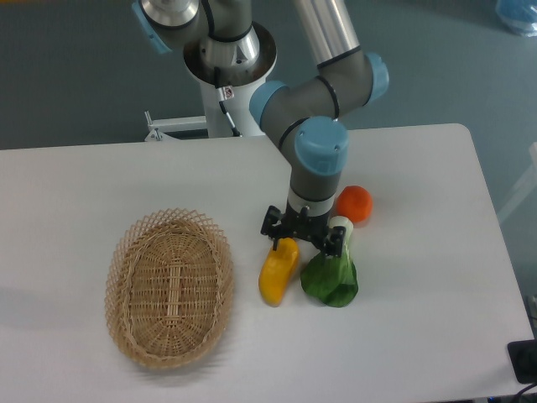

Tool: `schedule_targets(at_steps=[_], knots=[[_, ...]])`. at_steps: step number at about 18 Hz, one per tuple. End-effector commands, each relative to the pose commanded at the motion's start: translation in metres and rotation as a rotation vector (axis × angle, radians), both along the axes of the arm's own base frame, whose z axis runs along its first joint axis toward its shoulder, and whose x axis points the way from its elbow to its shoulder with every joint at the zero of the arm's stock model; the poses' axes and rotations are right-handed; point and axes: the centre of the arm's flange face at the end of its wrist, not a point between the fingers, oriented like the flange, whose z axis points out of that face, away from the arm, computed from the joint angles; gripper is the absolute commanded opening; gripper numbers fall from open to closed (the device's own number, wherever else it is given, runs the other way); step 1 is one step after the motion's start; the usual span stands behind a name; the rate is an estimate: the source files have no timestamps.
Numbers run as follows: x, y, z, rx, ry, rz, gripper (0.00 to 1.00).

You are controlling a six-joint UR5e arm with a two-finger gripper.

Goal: Pick up the mango from the table
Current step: 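Lower the gripper onto the yellow mango, then close the gripper on the yellow mango and lift it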

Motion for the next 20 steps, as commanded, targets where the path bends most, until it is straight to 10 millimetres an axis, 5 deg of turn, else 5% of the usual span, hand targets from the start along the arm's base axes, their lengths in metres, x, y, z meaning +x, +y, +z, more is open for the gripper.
schedule_targets(at_steps=[9,14,20], knots=[[0.014,0.008,-0.015,0.002,0.000,-0.012,1.00],[0.012,0.009,-0.015,-0.001,0.003,-0.009,0.63],[0.009,0.011,-0.005,0.012,0.019,-0.009,0.55]])
